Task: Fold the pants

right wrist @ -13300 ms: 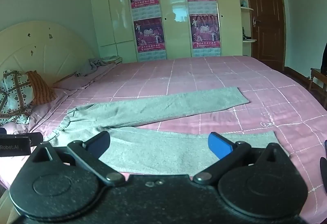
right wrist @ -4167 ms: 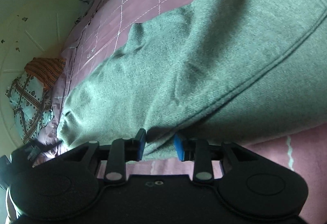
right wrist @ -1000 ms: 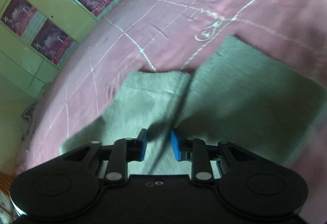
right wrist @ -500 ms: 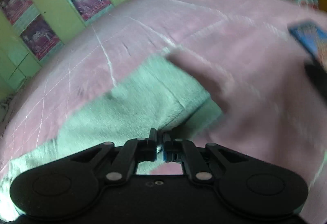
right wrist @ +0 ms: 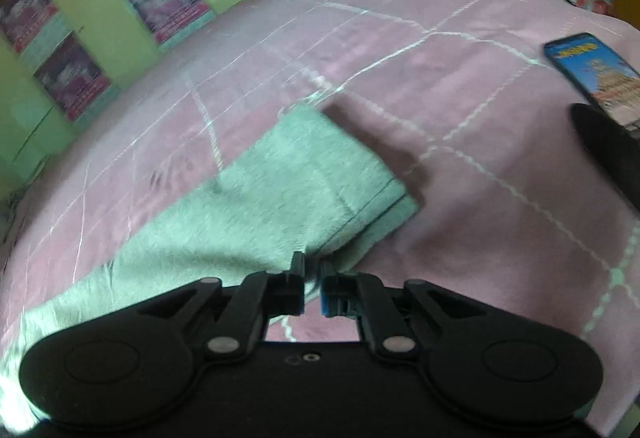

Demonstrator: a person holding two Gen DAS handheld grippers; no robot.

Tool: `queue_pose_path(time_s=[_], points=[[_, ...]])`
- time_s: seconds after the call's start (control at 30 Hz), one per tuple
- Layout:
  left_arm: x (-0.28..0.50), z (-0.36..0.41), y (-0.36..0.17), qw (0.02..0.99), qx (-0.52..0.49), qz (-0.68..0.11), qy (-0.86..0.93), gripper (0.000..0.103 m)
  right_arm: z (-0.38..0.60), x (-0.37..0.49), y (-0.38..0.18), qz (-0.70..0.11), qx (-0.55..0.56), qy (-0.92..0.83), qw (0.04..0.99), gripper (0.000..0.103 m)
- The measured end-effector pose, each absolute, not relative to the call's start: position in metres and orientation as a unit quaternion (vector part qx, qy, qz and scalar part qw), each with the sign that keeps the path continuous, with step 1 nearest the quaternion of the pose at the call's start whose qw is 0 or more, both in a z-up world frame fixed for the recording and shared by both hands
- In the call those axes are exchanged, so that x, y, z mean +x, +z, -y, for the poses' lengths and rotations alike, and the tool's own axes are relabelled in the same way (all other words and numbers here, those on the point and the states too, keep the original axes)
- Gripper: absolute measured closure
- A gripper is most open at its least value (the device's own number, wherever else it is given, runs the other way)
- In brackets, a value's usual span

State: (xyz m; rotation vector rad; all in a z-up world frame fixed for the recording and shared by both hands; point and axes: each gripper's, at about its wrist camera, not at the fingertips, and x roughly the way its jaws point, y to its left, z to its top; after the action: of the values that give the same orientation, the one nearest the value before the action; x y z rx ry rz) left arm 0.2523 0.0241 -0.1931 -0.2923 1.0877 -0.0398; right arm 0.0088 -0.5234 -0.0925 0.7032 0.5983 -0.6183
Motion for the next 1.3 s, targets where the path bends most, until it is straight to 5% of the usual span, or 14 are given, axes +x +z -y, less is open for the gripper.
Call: queue_pose_path(time_s=[0.07,0.33,0.57,0.73,0.9,1.13,1.3], points=[[0.252,-0.023,-0.194,0.847,-0.133,-0.515,-0.019,0.098,0.527,0.003,-0.093,-0.26,0.379,-0.275,0.844,0.078],[0.253,-0.023,-0.194,0.847,-0.132,-0.515,-0.018,0.098,0.543,0.02,-0.1,-0.277,0.405,-0.28,0.825,0.097],[0.251,-0.021,-0.194,0.85,-0.121,-0.513,-0.022,0.098,0.534,0.017,-0.099,-0.315,0.306,-0.292,0.85,0.098],[0.242,-0.014,-0.178,0.86,-0.103,-0.499,-0.034,0.098,0.541,0.007,-0.081,-0.278,0.313,-0.325,0.848,0.08],[0.247,0.027,-0.162,0.863,-0.098,-0.486,-0.092,0.098,0.525,0.012,-0.054,-0.248,0.277,-0.306,0.876,0.08],[0.253,0.114,-0.183,0.851,-0.032,-0.502,-0.151,0.098,0.46,0.106,-0.069,-0.357,0.193,-0.155,0.901,0.081],[0.221,0.102,-0.198,0.863,0.004,-0.478,-0.162,0.099,0.463,0.131,-0.102,-0.4,0.08,-0.179,0.895,0.089]])
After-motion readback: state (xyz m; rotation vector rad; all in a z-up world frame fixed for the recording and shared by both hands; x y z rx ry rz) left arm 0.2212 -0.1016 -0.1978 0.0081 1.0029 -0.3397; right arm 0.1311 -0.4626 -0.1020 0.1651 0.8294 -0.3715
